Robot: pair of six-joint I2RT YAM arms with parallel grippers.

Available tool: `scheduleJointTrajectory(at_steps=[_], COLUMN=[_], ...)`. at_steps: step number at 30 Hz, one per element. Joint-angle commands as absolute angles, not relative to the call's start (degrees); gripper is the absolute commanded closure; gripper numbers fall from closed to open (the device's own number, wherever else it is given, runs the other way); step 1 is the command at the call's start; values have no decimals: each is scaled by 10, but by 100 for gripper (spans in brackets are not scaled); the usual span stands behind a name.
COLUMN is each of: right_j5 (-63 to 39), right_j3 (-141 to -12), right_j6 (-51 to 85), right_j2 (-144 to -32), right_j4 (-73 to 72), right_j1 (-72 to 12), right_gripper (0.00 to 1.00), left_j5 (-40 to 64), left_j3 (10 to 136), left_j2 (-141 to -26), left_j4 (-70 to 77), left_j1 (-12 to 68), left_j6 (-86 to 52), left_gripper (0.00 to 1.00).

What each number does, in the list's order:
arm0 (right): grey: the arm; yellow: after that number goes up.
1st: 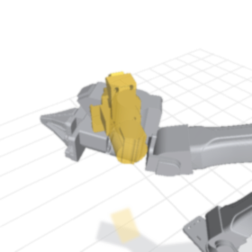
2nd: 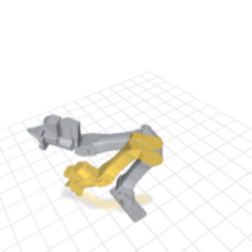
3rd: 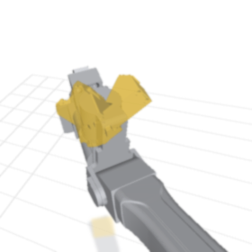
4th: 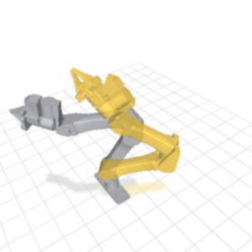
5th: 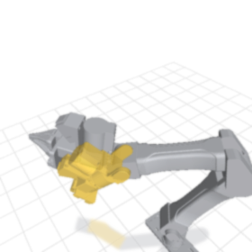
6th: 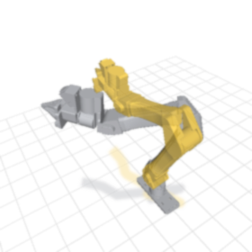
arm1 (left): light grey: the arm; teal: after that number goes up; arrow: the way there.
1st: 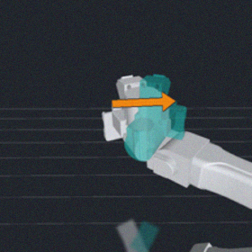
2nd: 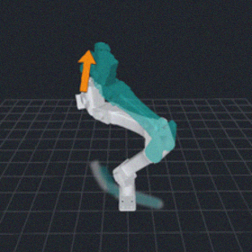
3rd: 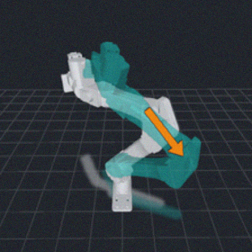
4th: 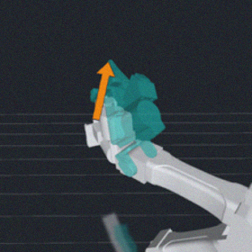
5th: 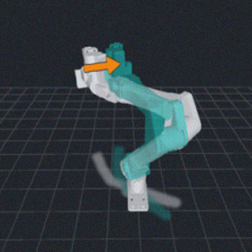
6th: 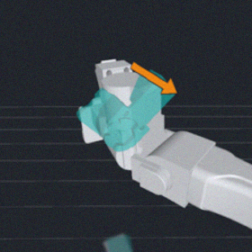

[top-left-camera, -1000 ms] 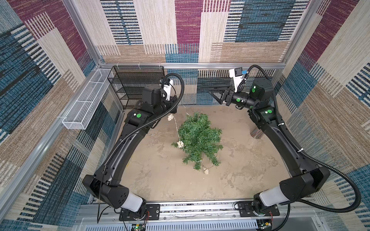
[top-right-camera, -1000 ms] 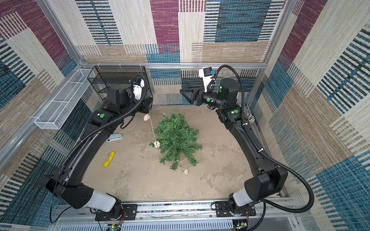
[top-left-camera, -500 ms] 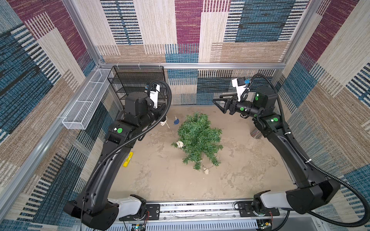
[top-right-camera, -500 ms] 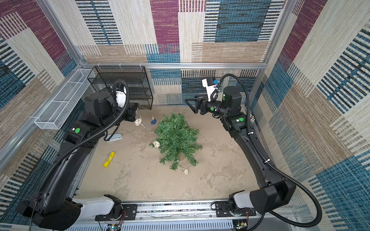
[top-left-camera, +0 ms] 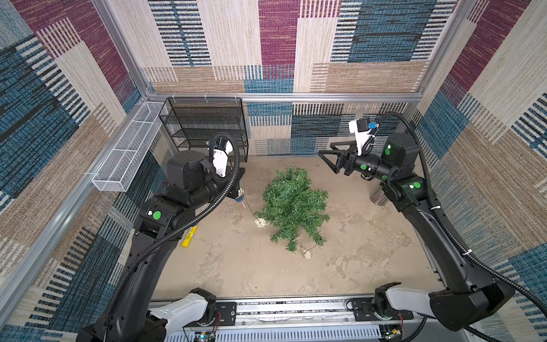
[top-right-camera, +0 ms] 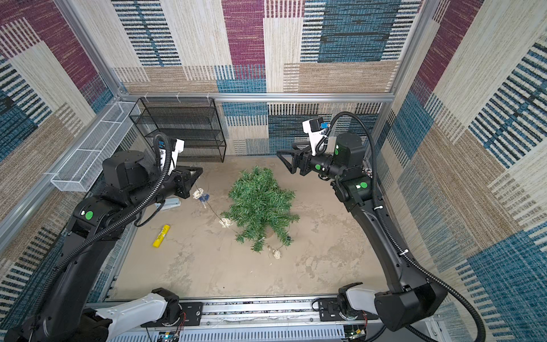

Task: Remove string lights from the small christmas tree
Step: Remove the light string from the Christmas tree.

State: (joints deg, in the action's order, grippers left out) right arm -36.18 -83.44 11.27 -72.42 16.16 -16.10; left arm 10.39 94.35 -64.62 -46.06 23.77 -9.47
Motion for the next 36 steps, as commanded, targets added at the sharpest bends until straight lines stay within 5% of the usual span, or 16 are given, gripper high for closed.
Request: scheduleJointTrajectory(at_steps=[1,20,36], right_j5=[-353,-291,-263], right_j3=[-822,-660,-605], right_j6=[98,63,76], right_j2=[-708,-575,-531], right_j4=[162,124,143], right_j1=[-160,-166,-173], right_gripper=[16,16,15], left_j5=[146,177,129], left_j3=[946,918,923], left_j2=[-638,-580,-568], left_j4=[-469,-489,-489], left_j1=[237,260,388], left_j6=[-114,-146,-129], left_gripper=[100,100,100])
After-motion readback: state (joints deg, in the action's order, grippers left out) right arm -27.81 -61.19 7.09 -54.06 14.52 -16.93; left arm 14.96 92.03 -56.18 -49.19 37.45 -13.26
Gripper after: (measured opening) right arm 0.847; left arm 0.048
